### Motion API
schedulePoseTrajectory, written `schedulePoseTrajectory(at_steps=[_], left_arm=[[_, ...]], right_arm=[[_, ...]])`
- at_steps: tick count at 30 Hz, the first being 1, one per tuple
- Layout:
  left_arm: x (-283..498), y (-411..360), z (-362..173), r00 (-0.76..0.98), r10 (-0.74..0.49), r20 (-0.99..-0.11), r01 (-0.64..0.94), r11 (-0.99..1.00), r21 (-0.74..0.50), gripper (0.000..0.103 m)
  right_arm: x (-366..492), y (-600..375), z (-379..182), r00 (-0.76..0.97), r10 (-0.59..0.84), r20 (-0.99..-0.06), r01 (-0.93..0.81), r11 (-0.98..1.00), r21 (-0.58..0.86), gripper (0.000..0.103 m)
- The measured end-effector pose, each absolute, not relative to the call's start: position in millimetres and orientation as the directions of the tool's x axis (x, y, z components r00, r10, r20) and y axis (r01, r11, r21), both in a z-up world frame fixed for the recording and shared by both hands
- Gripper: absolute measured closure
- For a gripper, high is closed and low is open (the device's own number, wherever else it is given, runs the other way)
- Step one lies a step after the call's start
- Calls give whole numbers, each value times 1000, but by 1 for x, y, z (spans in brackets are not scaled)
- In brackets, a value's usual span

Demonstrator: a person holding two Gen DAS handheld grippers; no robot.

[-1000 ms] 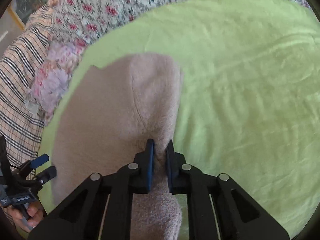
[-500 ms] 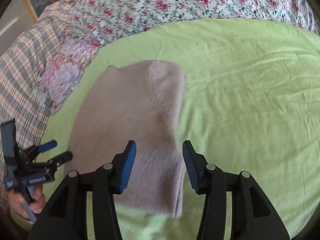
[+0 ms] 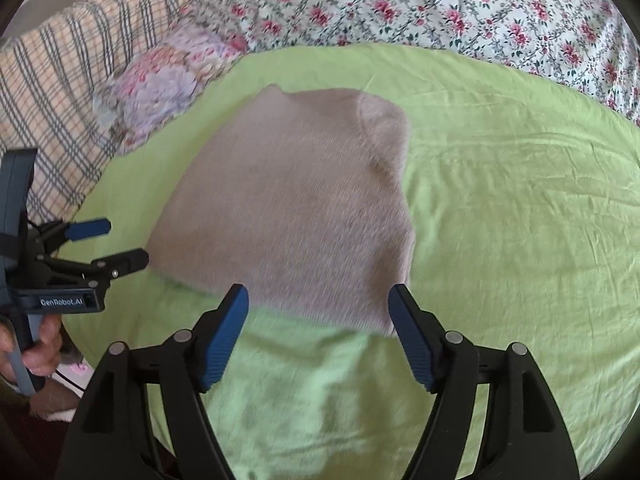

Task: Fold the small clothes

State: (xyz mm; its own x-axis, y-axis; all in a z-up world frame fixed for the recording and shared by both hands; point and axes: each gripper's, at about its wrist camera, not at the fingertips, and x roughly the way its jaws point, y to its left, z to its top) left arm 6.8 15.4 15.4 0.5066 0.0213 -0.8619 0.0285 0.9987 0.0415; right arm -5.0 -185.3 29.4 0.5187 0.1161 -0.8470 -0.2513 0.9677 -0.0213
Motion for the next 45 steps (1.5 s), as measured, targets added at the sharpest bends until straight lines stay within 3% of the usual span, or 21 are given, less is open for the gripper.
schedulePoseTrajectory(at_steps=[2, 10, 22, 45], left_arm=[[3, 10, 14, 503, 25, -864, 39, 998, 51, 10], [-8, -1, 18, 520, 46, -853, 57, 994, 89, 10], [9, 1, 32, 552, 86, -829, 55, 989, 140, 9], [35, 4, 37, 557, 80, -827, 49, 990, 129, 9]], right_arm=[[-9, -185, 26, 507, 118, -854, -250, 968, -15, 22], [-14, -184, 23, 504, 123, -855, -235, 972, 1, 18], [2, -173, 28, 493, 109, -863, -258, 966, -25, 17], [33, -167, 32, 478, 128, -869, -277, 961, -11, 15]])
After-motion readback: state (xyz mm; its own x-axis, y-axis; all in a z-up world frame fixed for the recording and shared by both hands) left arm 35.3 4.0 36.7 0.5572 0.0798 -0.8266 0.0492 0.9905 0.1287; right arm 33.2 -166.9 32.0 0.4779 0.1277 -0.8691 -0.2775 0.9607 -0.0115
